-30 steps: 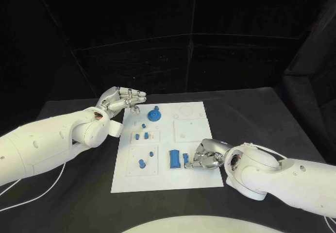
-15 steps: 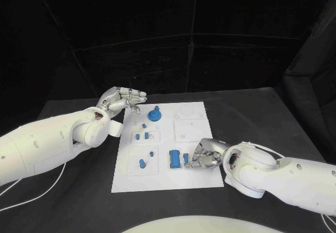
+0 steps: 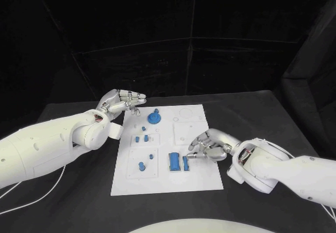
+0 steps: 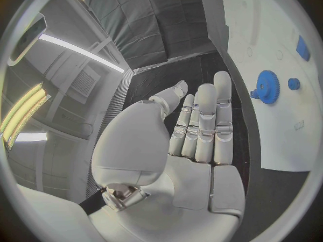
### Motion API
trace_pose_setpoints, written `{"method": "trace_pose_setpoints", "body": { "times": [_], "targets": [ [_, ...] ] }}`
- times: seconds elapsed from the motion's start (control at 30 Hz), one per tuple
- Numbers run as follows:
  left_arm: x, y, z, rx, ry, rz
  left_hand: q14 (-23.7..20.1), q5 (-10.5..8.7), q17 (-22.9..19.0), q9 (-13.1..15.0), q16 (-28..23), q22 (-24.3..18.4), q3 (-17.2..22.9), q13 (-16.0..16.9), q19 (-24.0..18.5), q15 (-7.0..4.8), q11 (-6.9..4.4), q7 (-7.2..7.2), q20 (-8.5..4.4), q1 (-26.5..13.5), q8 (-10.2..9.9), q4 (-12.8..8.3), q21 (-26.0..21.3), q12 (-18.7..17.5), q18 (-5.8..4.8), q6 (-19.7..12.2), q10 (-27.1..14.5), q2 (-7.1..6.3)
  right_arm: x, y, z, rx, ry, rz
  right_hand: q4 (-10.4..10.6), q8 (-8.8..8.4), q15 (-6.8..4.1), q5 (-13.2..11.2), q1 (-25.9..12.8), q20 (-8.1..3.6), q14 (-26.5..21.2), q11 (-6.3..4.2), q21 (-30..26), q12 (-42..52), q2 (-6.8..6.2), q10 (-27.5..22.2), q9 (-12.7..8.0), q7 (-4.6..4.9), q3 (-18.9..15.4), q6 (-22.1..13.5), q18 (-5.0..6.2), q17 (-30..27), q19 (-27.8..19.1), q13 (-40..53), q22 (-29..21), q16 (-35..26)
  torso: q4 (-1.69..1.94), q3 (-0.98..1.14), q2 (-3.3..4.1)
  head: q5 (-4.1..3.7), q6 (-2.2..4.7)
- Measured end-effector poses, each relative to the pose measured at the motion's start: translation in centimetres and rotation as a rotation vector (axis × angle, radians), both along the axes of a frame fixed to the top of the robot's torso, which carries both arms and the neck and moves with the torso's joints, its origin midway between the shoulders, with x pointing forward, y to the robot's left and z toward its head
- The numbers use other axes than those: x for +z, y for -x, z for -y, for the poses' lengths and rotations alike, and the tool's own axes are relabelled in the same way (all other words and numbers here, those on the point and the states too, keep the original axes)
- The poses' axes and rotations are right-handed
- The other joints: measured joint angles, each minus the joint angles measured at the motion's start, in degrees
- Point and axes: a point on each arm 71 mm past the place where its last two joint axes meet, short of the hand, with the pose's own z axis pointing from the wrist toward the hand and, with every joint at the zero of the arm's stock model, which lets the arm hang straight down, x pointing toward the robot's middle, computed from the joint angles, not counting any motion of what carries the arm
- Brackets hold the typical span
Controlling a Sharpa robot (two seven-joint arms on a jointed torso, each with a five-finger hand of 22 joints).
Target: Assemble the parts on the task board
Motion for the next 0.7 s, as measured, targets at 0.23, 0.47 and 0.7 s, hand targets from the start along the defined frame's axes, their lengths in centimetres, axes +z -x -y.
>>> {"method": "trace_pose_setpoints", "body": {
  "times": [0.23,0.47,0.7],
  "targets": [
    [-0.1,-0.3,0.0,0.032,0.047,0.006,-7.9,0.0,-5.0,0.2,-9.1,-4.2,-2.8,0.1,-6.7,0.51,-0.24,-0.83,0.65,-1.1,1.5,1.3,-7.0,1.5,-0.01,0.4,0.2,0.19,2.0,-4.4,2.2,-0.108,-0.294,-0.01,-3.6,-2.22,3.44,-0.1,8.2,3.03,-11.6,3.12,-23.7,-22.2,3.34,-8.5,-2.2,2.65,1.4,-0.5,1.75,-23.6,-10.7,-19.3,-20.4,-30.6,0.21,-0.27,-1.02,-0.6,1.46],
    [-0.4,-1.5,-0.7,0.099,0.098,0.005,-14.3,0.24,-14.1,-0.1,-28.7,-13.1,-4.8,-0.2,-16.8,4.38,1.32,-0.21,4.1,-1.5,-0.1,2.8,-19.7,-1.7,0.0,-0.8,-1.3,0.65,1.9,-9.2,4.0,-0.219,-0.482,-0.012,-6.3,-6.82,7.37,-1.1,11.8,7.34,-16.2,5.27,-41.7,-34.2,4.28,-6.7,-7.4,4.17,1.4,1.0,1.75,-37.3,-13.1,-39.8,-33.0,-50.9,0.46,-0.63,-2.91,-1.8,5.07],
    [-1.2,-2.4,-0.6,0.141,0.129,-0.005,-15.5,0.24,-18.6,-0.2,-38.6,-19.1,-7.4,-0.2,-21.7,6.25,2.69,-1.23,7.37,-1.3,-2.4,3.4,-26.9,-4.7,0.0,-2.9,-1.8,0.84,1.0,-12.6,4.4,-0.29,-0.579,-0.001,-9.4,-7.63,8.66,-1.1,11.0,8.61,-14.9,6.71,-49.3,-37.7,5.15,-6.9,-12.0,4.9,1.4,0.8,1.74,-44.3,-10.6,-49.5,-38.9,-58.3,0.46,-0.93,-4.8,-1.6,8.52]
  ]
}}
